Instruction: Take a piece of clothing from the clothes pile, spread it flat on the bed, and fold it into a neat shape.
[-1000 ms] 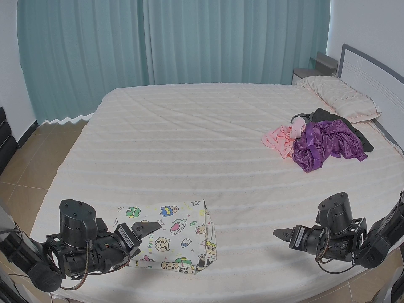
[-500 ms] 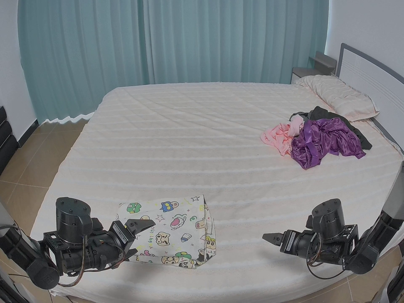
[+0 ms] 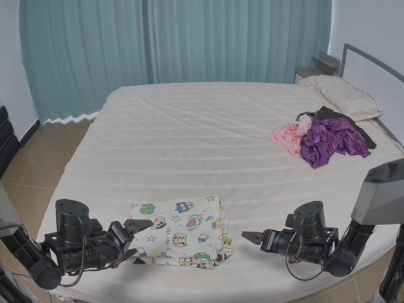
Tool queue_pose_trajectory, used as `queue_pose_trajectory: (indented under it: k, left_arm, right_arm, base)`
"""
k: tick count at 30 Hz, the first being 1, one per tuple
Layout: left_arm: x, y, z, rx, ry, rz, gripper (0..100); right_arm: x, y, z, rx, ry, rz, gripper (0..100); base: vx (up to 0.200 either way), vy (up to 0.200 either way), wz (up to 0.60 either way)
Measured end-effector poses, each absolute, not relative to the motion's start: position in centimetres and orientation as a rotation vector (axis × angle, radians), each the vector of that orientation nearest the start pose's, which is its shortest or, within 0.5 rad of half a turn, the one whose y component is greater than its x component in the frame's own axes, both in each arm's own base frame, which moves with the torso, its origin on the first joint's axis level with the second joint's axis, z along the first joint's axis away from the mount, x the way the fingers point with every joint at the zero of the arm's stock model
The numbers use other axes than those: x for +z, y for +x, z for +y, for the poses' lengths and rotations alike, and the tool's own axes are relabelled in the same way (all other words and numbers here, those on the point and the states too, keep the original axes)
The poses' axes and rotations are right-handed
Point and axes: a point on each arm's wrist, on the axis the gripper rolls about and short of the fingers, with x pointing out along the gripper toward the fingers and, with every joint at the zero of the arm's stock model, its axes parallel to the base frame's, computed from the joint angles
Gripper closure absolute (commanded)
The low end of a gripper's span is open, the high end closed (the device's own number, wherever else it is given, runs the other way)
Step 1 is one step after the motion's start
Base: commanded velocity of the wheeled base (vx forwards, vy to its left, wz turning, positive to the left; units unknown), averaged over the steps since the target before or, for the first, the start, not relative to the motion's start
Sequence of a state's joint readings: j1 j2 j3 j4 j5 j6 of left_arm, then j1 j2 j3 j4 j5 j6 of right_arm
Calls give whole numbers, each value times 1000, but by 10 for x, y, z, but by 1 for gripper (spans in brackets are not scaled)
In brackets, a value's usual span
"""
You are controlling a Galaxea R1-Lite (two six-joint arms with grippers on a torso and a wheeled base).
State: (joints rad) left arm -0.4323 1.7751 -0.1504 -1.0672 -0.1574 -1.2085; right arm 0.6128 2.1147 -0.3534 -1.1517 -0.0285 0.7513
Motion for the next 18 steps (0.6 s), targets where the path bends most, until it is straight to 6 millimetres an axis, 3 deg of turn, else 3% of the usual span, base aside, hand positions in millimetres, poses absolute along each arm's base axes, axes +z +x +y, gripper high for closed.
queue_pose_trajectory:
  k: [9, 18]
  left_arm:
    - [50, 198, -97, -190, -1067, 811, 0]
    - [32, 203, -101, -171, -1053, 854, 0]
  right_arm:
    - [-23, 240, 189, 386, 438, 765, 0]
    - [-44, 232, 207, 427, 387, 805, 0]
  base:
    - [0, 0, 0]
    - [0, 0, 0]
